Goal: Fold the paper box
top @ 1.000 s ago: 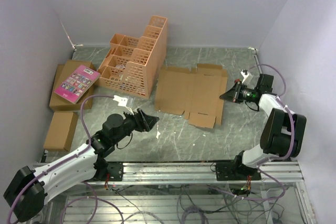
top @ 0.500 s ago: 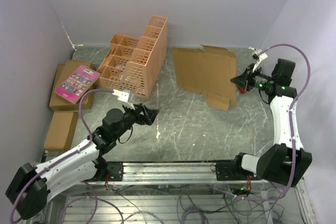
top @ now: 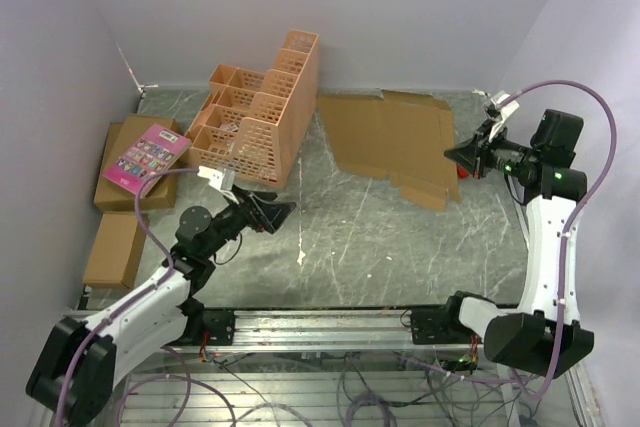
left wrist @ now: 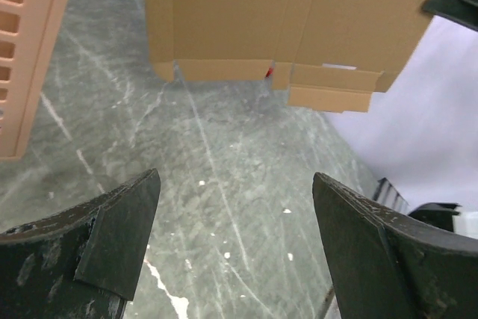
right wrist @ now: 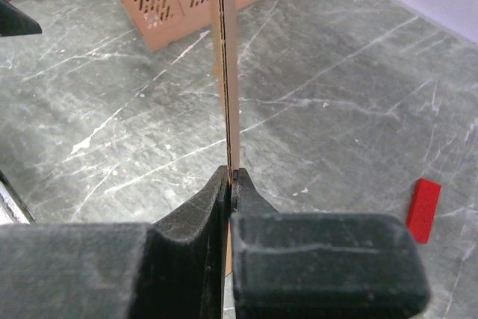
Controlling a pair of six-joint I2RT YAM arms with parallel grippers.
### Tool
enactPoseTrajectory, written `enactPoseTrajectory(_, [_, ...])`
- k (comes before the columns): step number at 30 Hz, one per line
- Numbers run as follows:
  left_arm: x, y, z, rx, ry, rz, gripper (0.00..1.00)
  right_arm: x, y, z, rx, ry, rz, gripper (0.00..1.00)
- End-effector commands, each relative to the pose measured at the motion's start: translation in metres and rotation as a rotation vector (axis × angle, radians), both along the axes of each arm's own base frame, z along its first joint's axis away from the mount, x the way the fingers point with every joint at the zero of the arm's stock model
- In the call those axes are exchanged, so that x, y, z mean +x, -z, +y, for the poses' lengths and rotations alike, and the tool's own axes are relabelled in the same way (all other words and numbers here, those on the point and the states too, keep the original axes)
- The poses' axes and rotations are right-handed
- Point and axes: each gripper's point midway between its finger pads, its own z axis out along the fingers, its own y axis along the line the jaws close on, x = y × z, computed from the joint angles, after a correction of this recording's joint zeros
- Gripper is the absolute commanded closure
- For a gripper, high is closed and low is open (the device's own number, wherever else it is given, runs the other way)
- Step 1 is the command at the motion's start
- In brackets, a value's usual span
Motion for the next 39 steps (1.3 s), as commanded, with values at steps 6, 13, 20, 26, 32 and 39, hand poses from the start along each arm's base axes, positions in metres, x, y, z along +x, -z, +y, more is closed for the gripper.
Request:
enactPoseTrajectory(6, [-0.040, -0.051, 0.012, -0.164, 0.062, -0.197, 0.07, -0.030, -0.036, 0.019, 0.008, -0.099, -0.070, 1.00])
enactPoseTrajectory(13, [-0.049, -0.036, 0.022, -0.163, 0.030, -0.228, 0.07, -0.037, -0.048, 0.028, 0.034, -0.156, -0.091, 1.00])
enactPoseTrajectory(20, [-0.049, -0.041, 0.028, -0.182, 0.001, -0.351, 0.07, -0.040, -0.054, 0.037, 0.044, -0.212, -0.100, 1.00])
enactPoseTrajectory(26, [-0.033, -0.048, 0.015, -0.139, 0.025, -0.396, 0.07, -0.045, -0.063, 0.044, 0.047, -0.246, -0.118, 1.00])
enactPoseTrajectory(32, [-0.018, -0.059, 0.013, -0.150, -0.004, -0.468, 0.07, -0.061, -0.080, 0.052, 0.054, -0.294, -0.163, 1.00])
enactPoseTrajectory(39, [0.002, -0.091, 0.002, -0.120, 0.091, -0.479, 0.07, -0.085, -0.106, 0.063, 0.057, -0.357, -0.245, 1.00])
